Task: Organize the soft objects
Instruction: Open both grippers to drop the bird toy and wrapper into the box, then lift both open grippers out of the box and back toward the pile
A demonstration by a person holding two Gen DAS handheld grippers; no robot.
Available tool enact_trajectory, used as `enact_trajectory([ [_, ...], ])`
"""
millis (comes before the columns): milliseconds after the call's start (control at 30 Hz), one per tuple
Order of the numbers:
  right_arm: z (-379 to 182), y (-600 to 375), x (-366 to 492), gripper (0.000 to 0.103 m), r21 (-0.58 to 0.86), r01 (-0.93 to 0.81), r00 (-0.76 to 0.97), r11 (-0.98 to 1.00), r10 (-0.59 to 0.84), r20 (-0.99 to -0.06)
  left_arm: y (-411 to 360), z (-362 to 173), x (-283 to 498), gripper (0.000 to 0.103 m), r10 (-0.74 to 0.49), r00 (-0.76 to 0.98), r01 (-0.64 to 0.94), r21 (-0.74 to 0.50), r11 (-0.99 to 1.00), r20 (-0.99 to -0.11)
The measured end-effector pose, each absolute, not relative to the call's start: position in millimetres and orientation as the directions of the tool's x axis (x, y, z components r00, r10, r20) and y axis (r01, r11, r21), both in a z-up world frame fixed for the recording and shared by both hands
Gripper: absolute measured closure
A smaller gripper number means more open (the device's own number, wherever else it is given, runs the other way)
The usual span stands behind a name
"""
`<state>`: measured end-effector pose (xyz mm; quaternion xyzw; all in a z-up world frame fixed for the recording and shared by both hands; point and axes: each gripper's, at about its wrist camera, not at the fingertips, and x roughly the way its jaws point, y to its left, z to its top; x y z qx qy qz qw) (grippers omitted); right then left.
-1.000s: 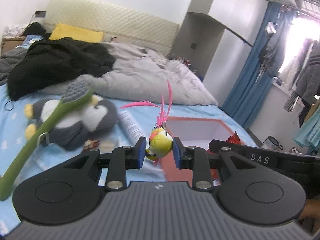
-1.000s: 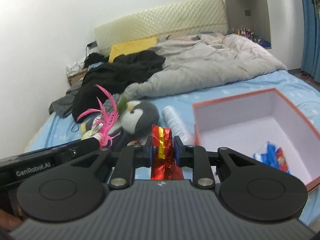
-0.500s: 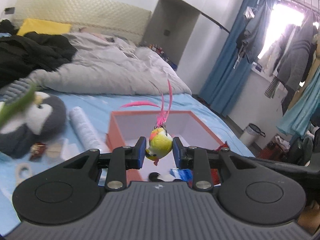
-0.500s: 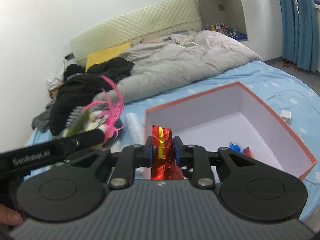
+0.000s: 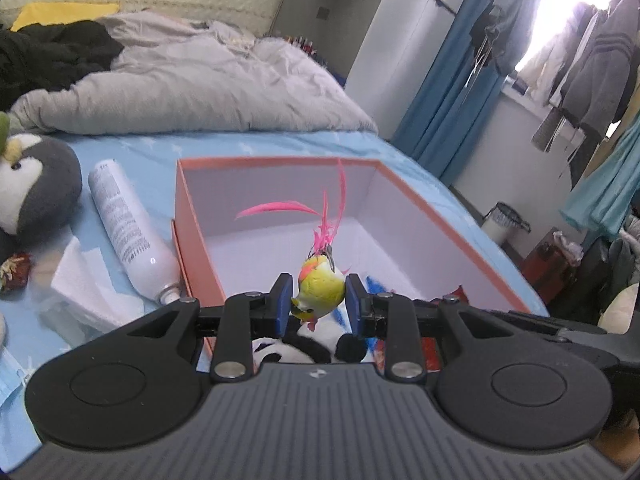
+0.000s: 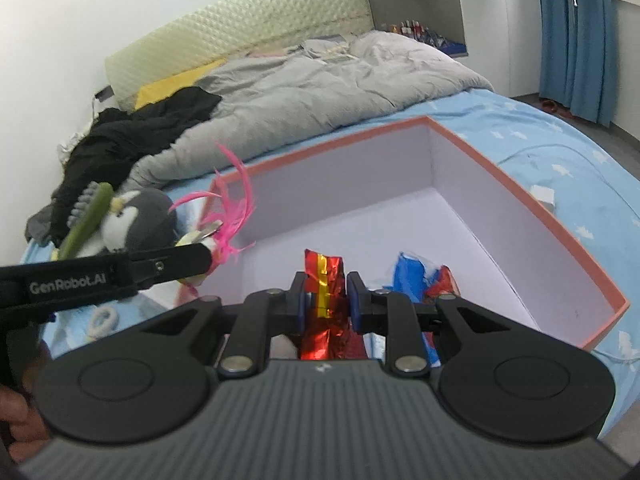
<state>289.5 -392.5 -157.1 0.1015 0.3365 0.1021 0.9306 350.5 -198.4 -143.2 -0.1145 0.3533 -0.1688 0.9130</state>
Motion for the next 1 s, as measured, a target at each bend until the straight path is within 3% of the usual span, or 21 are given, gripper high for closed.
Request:
enact_trajectory([
  [367,-177.5,-399.4,300.8,0.076,0.251,-0.083,0.717,0.965,0.232,-0.657,-202.0,-164.0,359.3,0.068,-0.397,0.645,0.231,-0.329,0.916,-0.652],
  [467,-172.5,-397.3,296.7,0.069,0.232,-0.085,0.720,0.969,0.220,-0.658,-201.2,-159.8,353.8,0.063,-0.388,0.649,0.231,-0.316,0.920,-0.654],
  [1000,-100.5,-361.7,241.4,0.069,0.236,-0.165,0.768,0.958,0.274,-0.578,-152.6,-87.1,273.6,0.063,-0.327,0.731,0.199,-0.272,0.942,-0.599],
])
